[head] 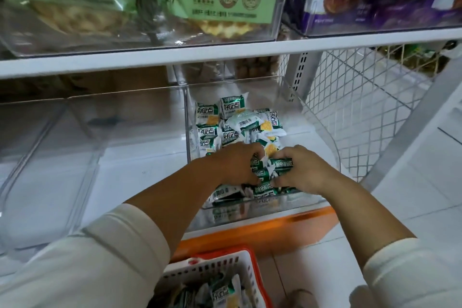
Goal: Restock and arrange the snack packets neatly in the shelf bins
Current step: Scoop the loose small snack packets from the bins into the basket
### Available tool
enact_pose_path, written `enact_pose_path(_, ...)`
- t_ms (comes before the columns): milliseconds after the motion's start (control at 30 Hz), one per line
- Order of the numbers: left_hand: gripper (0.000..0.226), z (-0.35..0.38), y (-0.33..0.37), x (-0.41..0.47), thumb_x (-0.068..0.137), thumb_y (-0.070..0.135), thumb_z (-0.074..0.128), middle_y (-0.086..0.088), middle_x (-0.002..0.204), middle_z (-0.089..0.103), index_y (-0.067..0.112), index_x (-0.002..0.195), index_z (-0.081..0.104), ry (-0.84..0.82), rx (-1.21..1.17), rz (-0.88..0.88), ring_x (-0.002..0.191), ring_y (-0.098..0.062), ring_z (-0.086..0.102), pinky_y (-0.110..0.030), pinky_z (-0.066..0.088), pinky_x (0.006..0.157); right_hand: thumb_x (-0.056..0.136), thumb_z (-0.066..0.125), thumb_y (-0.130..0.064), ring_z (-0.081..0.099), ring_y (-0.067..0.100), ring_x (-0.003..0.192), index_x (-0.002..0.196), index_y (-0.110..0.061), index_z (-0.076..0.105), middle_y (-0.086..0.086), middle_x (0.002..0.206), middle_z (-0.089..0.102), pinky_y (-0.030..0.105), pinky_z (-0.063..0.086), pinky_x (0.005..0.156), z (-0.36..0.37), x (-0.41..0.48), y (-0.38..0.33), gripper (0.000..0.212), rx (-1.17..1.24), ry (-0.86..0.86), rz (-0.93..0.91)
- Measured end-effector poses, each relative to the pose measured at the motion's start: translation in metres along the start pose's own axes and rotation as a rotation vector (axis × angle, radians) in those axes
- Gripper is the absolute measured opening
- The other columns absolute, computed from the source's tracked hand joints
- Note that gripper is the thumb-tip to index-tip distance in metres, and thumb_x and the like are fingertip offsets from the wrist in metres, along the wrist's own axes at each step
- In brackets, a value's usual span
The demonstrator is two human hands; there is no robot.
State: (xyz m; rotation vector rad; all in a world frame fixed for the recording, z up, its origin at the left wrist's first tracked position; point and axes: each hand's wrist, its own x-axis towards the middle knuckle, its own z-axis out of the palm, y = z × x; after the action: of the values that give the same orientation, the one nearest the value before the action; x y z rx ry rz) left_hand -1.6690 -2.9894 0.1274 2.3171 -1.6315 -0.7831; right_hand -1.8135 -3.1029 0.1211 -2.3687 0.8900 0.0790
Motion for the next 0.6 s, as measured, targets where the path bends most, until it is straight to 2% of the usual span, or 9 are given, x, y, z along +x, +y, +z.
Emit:
enact_pose_path(67, 0.051, -0.001, 0.002, -0.005, 0.084, 0.027, 0.077, -0.006, 0.108, 0.059, 0.024, 0.12, 0.041, 0.038, -0.036, -0.002, 0.092, -0.022, 0.056, -0.031, 0.045, 0.069, 0.073, 0.082, -0.028, 0.047, 0.013, 0.111, 0.131, -0.027, 0.054, -0.005, 0.119, 0.039, 0.024, 0.039, 0.085, 0.002, -0.004, 0.002, 0.064, 0.055, 0.083, -0.051)
enact_pose_path(100, 0.053, -0.003, 0.003, -0.008, 0.083, 0.025, 0.077, -0.007, 0.109, 0.06, 0.022, 0.122, 0.04, 0.073, -0.056, -0.005, 0.09, -0.022, 0.057, -0.032, 0.046, 0.068, 0.073, 0.083, -0.026, 0.047, 0.011, 0.109, 0.13, -0.027, 0.055, -0.006, 0.118, 0.039, 0.022, 0.039, 0.082, 0.003, -0.006, 0.002, 0.063, 0.089, 0.128, -0.077)
enact_pose_path(167, 0.056, -0.007, 0.008, -0.016, 0.082, 0.02, 0.077, -0.012, 0.109, 0.064, 0.022, 0.122, 0.039, 0.166, -0.141, -0.002, 0.083, -0.025, 0.065, -0.042, 0.056, 0.067, 0.074, 0.083, -0.023, 0.046, 0.008, 0.106, 0.127, -0.026, 0.056, -0.007, 0.119, 0.041, 0.013, 0.038, 0.074, 0.002, -0.009, 0.002, 0.059, 0.171, 0.221, -0.12)
enact_pose_path(233, 0.054, -0.013, 0.013, -0.025, 0.083, 0.013, 0.076, -0.013, 0.101, 0.066, 0.023, 0.12, 0.038, 0.255, -0.289, -0.006, 0.068, -0.029, 0.069, -0.046, 0.06, 0.056, 0.073, 0.084, -0.02, 0.047, 0.006, 0.099, 0.125, -0.024, 0.058, -0.006, 0.117, 0.044, 0.004, 0.037, 0.068, -0.001, -0.013, 0.001, 0.058, 0.267, 0.315, -0.143)
enact_pose_path(300, 0.054, -0.019, 0.018, -0.036, 0.084, 0.013, 0.076, -0.007, 0.104, 0.063, 0.023, 0.124, 0.041, 0.355, -0.361, -0.02, 0.066, -0.026, 0.069, -0.04, 0.059, 0.05, 0.073, 0.084, -0.018, 0.049, 0.001, 0.093, 0.123, -0.023, 0.059, -0.006, 0.116, 0.046, -0.004, 0.035, 0.068, -0.003, -0.018, -0.002, 0.057, 0.363, 0.375, -0.157)
enact_pose_path(367, 0.055, -0.023, 0.022, -0.046, 0.084, 0.014, 0.076, -0.001, 0.11, 0.064, 0.024, 0.128, 0.044, 0.438, -0.362, -0.011, 0.069, -0.015, 0.065, -0.024, 0.055, 0.048, 0.074, 0.082, -0.016, 0.047, -0.001, 0.092, 0.123, -0.023, 0.059, -0.005, 0.117, 0.046, -0.007, 0.033, 0.066, -0.004, -0.023, -0.007, 0.054, 0.414, 0.397, -0.171)
enact_pose_path(433, 0.057, -0.023, 0.024, -0.056, 0.084, 0.014, 0.075, 0.001, 0.115, 0.066, 0.025, 0.131, 0.045, 0.486, -0.356, 0.0, 0.078, -0.009, 0.062, -0.012, 0.048, 0.054, 0.076, 0.081, -0.014, 0.049, 0.002, 0.094, 0.122, -0.023, 0.06, -0.003, 0.116, 0.047, -0.004, 0.035, 0.064, -0.001, -0.025, -0.011, 0.052, 0.45, 0.39, -0.165)
enact_pose_path(500, 0.059, -0.023, 0.024, -0.065, 0.083, 0.015, 0.075, 0.002, 0.116, 0.066, 0.026, 0.133, 0.046, 0.526, -0.371, -0.01, 0.09, -0.012, 0.064, -0.019, 0.052, 0.066, 0.076, 0.081, -0.014, 0.05, 0.009, 0.1, 0.122, -0.022, 0.061, -0.002, 0.114, 0.048, 0.003, 0.035, 0.067, 0.004, -0.026, -0.014, 0.051, 0.449, 0.386, -0.153)
enact_pose_path(600, 0.052, -0.026, 0.02, -0.078, 0.083, 0.016, 0.076, 0.004, 0.104, 0.068, 0.028, 0.126, 0.049, 0.616, -0.437, -0.059, 0.086, -0.014, 0.067, -0.029, 0.056, 0.066, 0.075, 0.082, -0.016, 0.051, 0.011, 0.103, 0.122, -0.021, 0.062, -0.004, 0.112, 0.049, 0.015, 0.035, 0.082, 0.012, -0.024, -0.012, 0.051, 0.375, 0.374, -0.113)
